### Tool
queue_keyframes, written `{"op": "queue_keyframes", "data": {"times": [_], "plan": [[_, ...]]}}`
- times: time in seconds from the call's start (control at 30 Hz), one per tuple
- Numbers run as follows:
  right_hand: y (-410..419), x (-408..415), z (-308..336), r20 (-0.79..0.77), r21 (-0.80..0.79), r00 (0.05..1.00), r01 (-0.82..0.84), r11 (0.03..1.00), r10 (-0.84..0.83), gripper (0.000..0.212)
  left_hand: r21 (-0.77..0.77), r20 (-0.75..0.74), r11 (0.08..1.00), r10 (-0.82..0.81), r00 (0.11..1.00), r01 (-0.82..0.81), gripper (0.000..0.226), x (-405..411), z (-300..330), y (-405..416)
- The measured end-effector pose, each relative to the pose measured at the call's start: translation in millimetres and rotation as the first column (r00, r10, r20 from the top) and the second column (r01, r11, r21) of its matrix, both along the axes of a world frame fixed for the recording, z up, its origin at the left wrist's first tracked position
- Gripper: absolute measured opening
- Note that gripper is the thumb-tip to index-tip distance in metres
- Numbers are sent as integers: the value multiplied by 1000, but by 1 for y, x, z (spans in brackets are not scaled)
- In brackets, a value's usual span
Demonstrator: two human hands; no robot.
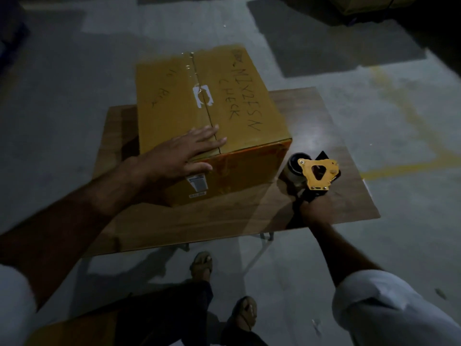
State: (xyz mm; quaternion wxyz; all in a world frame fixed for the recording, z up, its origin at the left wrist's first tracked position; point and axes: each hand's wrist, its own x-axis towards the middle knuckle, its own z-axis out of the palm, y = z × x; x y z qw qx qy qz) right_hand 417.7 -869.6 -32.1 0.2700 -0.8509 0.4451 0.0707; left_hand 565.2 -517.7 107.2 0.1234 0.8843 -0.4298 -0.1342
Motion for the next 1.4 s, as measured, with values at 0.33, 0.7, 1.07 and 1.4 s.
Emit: {"op": "queue_keyframes", "data": {"times": [0.33,0.7,1.07,1.4], "plan": [[103,49,97,648,-601,300,-363,712,700,34,-258,212,938,289,933,-232,59,-36,-22,3],[95,87,46,390,-820,208,-365,441,897,64,-289,545,883,469,695,-369,83,-54,-54,-25],[105,82,47,394,-784,255,-408,467,883,74,-130,574,917,380,726,-377,95,-58,-45,-18],[107,95,34,555,-738,241,-298,606,796,47,-367,635,896,438,637,-250,55,-44,-55,-16]]}}
